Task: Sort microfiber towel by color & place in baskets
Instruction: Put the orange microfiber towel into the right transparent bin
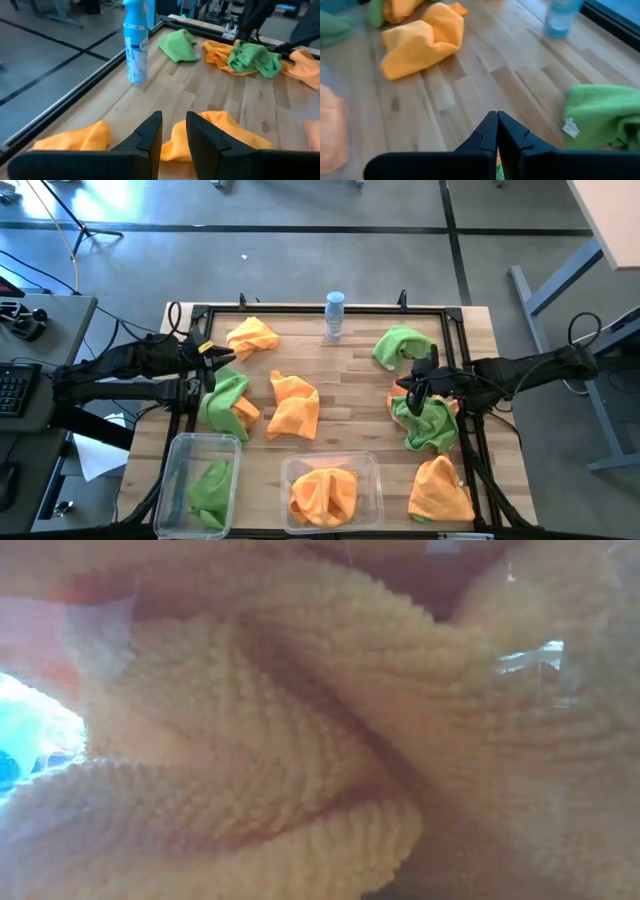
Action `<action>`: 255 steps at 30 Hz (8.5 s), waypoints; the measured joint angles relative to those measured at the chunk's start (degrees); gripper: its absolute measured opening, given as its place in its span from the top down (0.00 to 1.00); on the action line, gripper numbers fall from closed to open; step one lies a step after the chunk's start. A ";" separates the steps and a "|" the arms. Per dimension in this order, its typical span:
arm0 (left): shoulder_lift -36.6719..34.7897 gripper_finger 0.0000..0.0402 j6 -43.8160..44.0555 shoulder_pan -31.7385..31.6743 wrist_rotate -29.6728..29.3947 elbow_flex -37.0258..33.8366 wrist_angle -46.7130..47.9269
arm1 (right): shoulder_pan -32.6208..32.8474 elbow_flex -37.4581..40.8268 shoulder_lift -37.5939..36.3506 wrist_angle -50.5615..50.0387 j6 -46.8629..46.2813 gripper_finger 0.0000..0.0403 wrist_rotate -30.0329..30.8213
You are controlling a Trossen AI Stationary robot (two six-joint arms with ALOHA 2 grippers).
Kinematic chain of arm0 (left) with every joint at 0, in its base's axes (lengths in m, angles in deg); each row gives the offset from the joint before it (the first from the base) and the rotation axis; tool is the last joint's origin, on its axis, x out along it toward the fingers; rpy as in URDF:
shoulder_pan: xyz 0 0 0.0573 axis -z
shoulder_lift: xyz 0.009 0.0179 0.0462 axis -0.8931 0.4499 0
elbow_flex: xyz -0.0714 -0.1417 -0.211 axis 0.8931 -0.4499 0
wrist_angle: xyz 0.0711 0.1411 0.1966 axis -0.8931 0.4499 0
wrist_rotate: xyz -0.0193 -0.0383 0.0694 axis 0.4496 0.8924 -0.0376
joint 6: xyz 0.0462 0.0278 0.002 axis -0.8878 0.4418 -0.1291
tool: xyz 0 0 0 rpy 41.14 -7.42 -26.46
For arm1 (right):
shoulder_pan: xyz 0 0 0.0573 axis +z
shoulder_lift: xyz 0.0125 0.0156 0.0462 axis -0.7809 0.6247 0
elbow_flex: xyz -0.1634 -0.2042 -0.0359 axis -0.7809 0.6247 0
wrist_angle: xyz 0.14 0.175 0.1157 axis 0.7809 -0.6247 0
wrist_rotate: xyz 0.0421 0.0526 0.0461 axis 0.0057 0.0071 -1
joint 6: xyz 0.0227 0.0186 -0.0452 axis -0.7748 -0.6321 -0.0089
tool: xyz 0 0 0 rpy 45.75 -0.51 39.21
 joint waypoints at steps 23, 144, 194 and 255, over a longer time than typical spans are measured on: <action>30.17 0.40 22.83 -7.53 -4.96 3.31 -0.64 | -32.44 11.43 -8.91 18.05 21.36 1.00 -39.21; 71.48 0.60 87.55 -4.18 -24.55 16.71 26.09 | -37.89 11.59 -8.87 17.02 19.52 1.00 -49.17; 64.28 1.00 85.02 3.75 -30.47 19.13 26.41 | -37.89 11.59 -8.88 16.82 19.90 1.00 -42.07; 93.25 1.00 35.05 46.18 -18.38 95.23 25.08 | -37.85 11.61 -8.91 9.84 10.31 1.00 -39.48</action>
